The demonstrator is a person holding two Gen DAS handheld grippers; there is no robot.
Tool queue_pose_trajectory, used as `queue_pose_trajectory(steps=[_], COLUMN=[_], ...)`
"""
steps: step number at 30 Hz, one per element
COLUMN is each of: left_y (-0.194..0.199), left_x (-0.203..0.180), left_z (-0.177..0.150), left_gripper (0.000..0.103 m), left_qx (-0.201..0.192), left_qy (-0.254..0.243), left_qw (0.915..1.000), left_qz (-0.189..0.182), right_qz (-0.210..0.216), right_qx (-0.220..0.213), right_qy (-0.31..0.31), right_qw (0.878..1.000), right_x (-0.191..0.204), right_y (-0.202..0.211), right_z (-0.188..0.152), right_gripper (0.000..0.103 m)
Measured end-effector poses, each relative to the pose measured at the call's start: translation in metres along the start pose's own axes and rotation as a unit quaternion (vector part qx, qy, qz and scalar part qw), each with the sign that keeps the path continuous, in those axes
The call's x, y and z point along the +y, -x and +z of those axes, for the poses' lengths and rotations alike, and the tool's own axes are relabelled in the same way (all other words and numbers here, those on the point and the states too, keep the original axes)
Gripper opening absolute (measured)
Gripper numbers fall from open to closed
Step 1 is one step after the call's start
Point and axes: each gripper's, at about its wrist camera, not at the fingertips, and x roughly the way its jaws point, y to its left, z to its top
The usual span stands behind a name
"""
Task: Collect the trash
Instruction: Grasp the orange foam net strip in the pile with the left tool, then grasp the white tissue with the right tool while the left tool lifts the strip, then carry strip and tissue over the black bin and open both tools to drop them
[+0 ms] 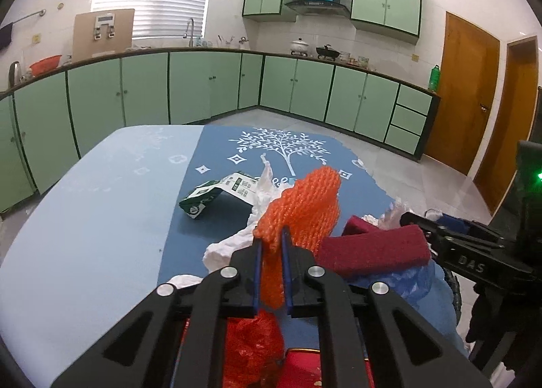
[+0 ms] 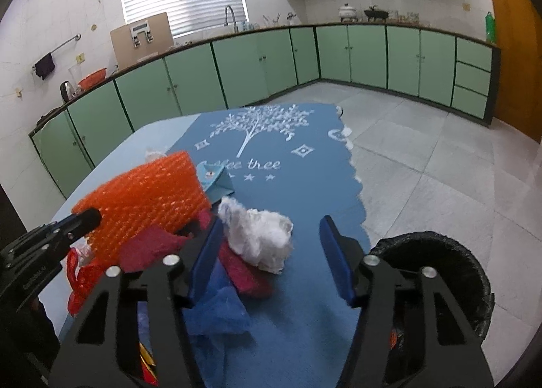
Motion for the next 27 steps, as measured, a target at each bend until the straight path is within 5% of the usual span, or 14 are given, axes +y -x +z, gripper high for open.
queue_pose_trajectory(steps=[4,7,27], left_y=[0.0,0.001,0.04], left_x=[-0.002,-0.003,-0.044], left_z=[0.0,0.004,0.043], left_gripper=[0.01,0.01,0.01], left_qx=[0.001,-0.003,-0.07], left_qy=[-0.007,-0.005,-0.025], left_qw=[1.0,1.0,0.9962], left_qz=[-0.003,-0.005,-0.046], right_qz=[0.03,0.034,0.012], right_qx=[0.018,0.011,-0.107], right_qy=[0.002,0.018,0.01], right_qw=[0.999,0.999,0.994], right_x=[-0.001,0.004,-0.023], right_y=[-0.005,0.0,0.081], right_z=[-0.002,-0.002,0.039], right_gripper=[0.019,0.012,0.011])
